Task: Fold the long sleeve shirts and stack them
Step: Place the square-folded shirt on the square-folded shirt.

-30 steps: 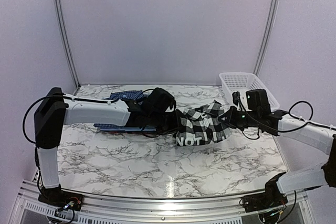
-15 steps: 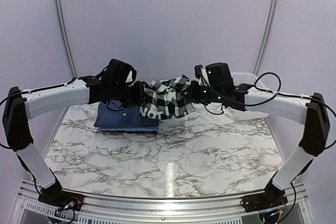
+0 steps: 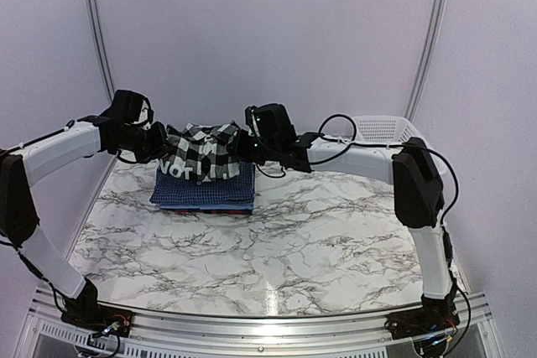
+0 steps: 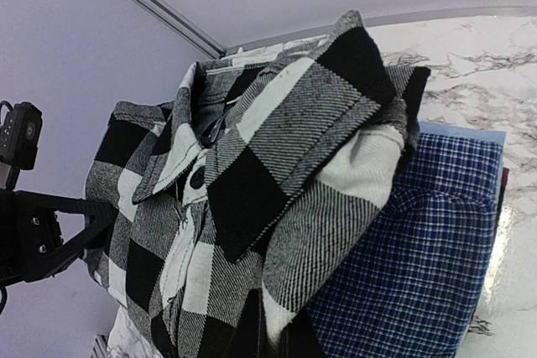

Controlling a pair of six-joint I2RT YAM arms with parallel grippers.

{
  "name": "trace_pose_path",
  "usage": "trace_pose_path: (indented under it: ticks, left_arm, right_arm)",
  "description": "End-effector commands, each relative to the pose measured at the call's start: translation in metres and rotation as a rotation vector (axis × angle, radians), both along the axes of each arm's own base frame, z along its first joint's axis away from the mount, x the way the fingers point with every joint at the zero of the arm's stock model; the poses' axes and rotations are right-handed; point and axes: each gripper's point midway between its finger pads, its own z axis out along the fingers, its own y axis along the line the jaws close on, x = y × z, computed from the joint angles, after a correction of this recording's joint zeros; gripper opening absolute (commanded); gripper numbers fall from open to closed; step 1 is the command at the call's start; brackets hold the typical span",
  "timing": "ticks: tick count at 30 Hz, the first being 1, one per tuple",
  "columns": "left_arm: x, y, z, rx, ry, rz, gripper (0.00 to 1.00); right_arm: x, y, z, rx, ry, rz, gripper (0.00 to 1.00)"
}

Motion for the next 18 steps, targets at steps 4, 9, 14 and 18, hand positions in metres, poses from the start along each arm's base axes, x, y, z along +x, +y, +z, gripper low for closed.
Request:
trace_pose_path:
  ticks: [4,9,14,18]
  left_arm:
    - [-0.007,0.02,-0.023,0.007,0.055,-0.012,0.0]
    - [-0.011,0.027,-0.044,0.025,0.101,0.009,0.0]
    - [-0.007,0.033,-0.061,0.048,0.129,0.025,0.0]
    - [-0.001,0.033,-0.072,0.048,0.153,0.018,0.0]
  right_arm:
    - [-0.005,0.018,0.012,0.069,0.022,0.014,0.0]
    - [-0.014,0.017,-0.013,0.036,0.077,0.019,0.0]
    - [-0.018,0.014,-0.035,0.012,0.115,0.021,0.0]
    - [-0.02,0.007,-0.043,-0.01,0.121,0.009,0.04]
